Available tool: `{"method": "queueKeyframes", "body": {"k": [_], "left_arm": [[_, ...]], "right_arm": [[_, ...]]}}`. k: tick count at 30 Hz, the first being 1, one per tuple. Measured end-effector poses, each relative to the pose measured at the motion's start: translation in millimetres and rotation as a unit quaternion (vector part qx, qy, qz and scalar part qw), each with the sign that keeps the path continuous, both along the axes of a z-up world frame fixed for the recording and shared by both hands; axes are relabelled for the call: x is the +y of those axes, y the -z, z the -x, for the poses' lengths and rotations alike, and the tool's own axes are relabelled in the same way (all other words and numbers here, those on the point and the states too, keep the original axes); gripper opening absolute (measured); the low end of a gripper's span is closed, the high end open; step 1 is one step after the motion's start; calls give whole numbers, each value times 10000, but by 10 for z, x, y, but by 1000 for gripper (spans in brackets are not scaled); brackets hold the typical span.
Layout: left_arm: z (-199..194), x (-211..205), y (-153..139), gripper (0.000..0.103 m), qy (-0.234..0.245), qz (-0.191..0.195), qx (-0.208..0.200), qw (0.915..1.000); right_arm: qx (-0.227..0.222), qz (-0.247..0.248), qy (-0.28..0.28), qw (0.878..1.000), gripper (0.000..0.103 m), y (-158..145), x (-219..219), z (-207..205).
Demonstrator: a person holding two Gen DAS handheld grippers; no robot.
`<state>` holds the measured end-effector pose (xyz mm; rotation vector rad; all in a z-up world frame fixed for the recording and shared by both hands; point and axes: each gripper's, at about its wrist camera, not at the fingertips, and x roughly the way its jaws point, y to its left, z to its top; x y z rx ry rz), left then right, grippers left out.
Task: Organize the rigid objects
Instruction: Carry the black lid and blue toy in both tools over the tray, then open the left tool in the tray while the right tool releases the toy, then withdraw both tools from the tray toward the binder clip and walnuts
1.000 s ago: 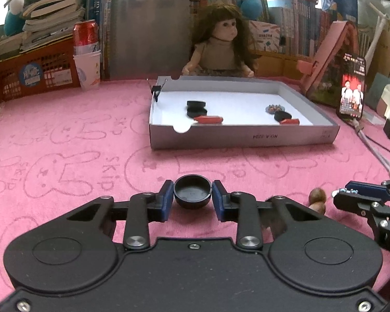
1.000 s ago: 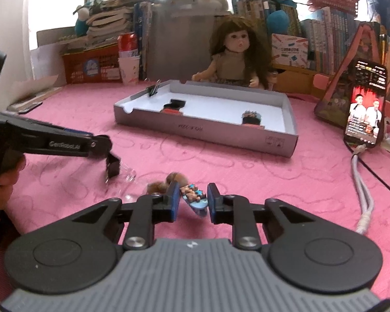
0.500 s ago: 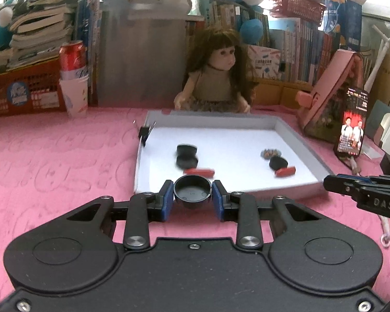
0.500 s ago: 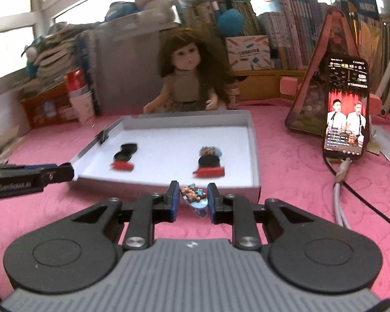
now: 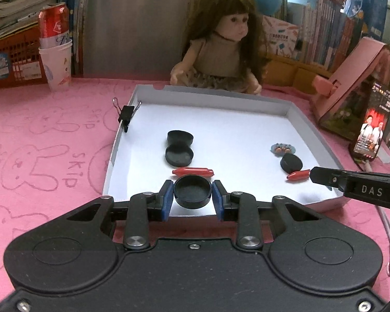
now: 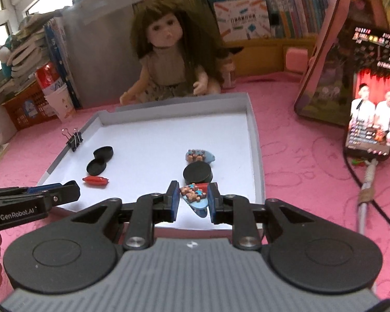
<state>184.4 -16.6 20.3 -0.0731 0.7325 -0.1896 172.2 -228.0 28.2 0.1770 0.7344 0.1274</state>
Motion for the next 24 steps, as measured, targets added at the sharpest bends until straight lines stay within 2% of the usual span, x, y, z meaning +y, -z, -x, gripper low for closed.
{"method": "queueKeyframes", "body": {"k": [14,16,17,18,19,21,24], "left_arm": [[-103,-109,122,30,-4,-251,34,9997],[-88,-95,101,30,25,-183,49,9998],[-74,-82,83,31,49,-125,47,9999],[-55,-69,60,36,72,-73,25,9999],[-29,-56,29,45,98,-39,-15,9999],[29,-40,-24,51,135,-34,-121,9998],[131,-24,-102,54,237,-26,-249,9994]], "right_arm": [[254,53,-19,9997,29,103,22,-171],[203,34,5,9998,38,97,15,-159],[160,32,45,9999,56,86,3,-146],[86,-19,40,10000,65,67,-11,-127],[13,-83,32,10000,67,48,-27,-102],[-57,-99,26,9999,68,10,-44,-68],[-137,-108,19,9998,72,-37,-64,-17]]}}
